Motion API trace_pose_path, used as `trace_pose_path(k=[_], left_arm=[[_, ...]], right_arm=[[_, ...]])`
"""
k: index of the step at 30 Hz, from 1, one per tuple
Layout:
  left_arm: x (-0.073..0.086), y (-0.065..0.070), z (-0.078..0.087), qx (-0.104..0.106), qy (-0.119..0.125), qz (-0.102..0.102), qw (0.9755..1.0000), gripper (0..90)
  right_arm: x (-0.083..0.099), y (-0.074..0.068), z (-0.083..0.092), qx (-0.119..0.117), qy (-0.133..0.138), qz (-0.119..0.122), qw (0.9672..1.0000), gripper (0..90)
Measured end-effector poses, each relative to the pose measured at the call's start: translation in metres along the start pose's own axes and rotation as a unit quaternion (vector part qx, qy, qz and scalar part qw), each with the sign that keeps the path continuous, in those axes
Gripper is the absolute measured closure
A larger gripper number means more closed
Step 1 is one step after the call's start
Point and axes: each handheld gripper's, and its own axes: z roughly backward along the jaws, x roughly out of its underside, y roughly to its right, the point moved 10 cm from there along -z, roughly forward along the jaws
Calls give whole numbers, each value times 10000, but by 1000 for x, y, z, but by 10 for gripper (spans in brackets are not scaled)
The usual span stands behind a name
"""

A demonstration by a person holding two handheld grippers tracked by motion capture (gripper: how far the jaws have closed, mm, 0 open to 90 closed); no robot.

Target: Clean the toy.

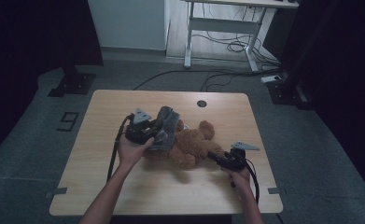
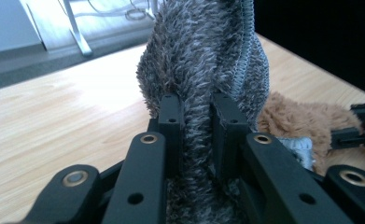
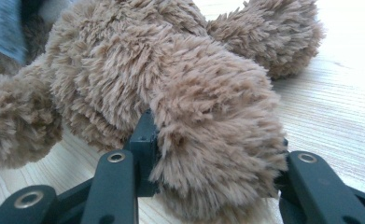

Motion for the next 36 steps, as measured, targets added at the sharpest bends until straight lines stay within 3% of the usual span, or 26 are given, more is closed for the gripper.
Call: trace_pose_path(k=[3, 7, 10, 15, 18, 22, 30, 36], left_arm=[[17, -7, -19, -153, -310, 67, 9994, 756], [31, -17, -21, -137, -351, 288, 9989, 762], [36, -19, -19, -115, -383, 260, 9989, 763], [43, -15, -16, -25, -369, 260, 9990, 764], [47, -12, -14, 47, -324, 280, 9991, 766], [53, -8, -11, 130, -265, 276, 9992, 769], [61, 1, -1, 232, -227, 272, 9991, 769], [69, 8, 6, 326, -205, 257, 9989, 768]], right_arm=[[0, 0, 0, -13, 0, 19, 10000, 547], [0, -1, 0, -62, 4, 26, 10000, 539], [0, -1, 0, -71, 6, 5, 10000, 535], [-3, -3, 3, -119, 33, 15, 9999, 488], [-8, -3, 8, -262, 160, -115, 9995, 434], [-17, -5, 17, -312, 325, -102, 9989, 377], [-34, -8, 32, -171, 535, -96, 9984, 274], [-34, -10, 26, -137, 312, 77, 9994, 242]])
